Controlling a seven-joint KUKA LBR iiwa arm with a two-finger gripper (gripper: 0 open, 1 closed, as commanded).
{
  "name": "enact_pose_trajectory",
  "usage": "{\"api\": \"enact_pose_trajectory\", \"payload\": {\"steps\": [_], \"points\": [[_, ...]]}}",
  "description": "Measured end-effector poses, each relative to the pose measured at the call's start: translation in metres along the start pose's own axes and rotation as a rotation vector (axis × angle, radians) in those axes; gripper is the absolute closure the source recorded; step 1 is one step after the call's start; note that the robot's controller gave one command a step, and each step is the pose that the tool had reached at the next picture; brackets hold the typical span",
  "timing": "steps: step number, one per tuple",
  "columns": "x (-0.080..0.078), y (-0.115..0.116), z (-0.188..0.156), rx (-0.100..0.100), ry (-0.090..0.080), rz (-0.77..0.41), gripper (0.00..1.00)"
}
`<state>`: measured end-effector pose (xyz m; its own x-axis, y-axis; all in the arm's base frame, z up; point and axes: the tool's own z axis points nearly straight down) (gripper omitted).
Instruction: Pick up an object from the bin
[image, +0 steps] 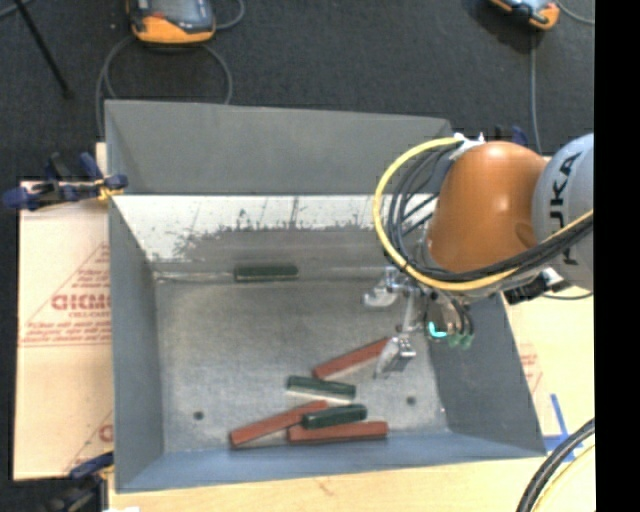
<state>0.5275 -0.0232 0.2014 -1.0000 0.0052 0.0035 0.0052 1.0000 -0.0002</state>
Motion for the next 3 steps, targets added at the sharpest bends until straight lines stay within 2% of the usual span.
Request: {"api": "enact_pose_trajectory", "payload": {"steps": [1,2,3], "points": [[-0.001,0.0,-0.002,0.0,-0.003,0.0,0.0],[-0.007,0.002,0.006,0.002,-0.009,-0.058,0.0],[-0.003,-0.015,0.115,-0.001,-0.008,-0.079,1.0]]}}
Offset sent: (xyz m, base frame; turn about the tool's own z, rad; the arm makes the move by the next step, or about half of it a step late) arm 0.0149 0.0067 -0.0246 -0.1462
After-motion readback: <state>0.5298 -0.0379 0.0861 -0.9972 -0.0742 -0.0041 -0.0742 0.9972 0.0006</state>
